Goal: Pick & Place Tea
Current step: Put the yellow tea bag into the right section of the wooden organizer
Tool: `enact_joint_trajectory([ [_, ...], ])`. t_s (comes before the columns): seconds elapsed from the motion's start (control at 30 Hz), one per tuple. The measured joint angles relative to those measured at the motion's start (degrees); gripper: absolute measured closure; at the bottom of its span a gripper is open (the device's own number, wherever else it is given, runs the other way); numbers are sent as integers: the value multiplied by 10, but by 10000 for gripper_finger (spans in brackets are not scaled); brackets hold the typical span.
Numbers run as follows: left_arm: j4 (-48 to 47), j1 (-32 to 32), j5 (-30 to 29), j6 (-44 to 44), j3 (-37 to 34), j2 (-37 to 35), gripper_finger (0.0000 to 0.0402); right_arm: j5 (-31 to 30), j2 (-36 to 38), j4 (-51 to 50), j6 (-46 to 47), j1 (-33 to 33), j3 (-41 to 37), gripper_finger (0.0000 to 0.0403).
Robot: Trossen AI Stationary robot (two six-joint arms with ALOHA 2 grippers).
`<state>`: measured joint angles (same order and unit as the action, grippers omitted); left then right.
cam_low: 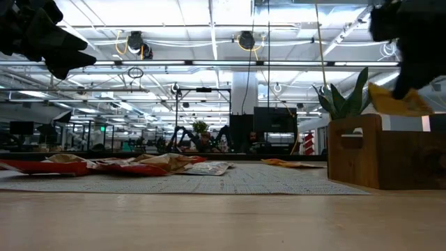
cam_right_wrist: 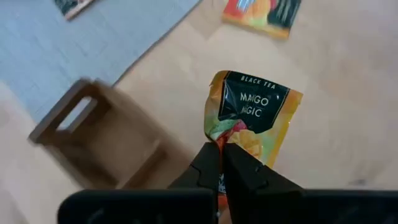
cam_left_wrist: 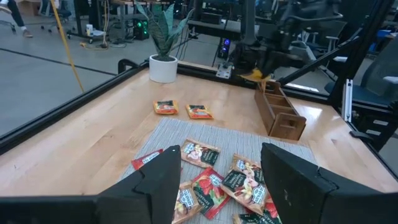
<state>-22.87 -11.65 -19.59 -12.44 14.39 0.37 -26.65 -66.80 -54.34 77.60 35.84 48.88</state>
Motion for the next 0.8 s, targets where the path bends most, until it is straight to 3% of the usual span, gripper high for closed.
enact_joint_trajectory([
  [0.23,0,0,0,0,0,0,179,2,-7,-8,144,94,2,403],
  [0.5,0,0,0,0,0,0,178,-15,-6,-115,169,111,65,403],
  [0.8,0,0,0,0,0,0,178,124,-34,-92,267,144,76,403],
])
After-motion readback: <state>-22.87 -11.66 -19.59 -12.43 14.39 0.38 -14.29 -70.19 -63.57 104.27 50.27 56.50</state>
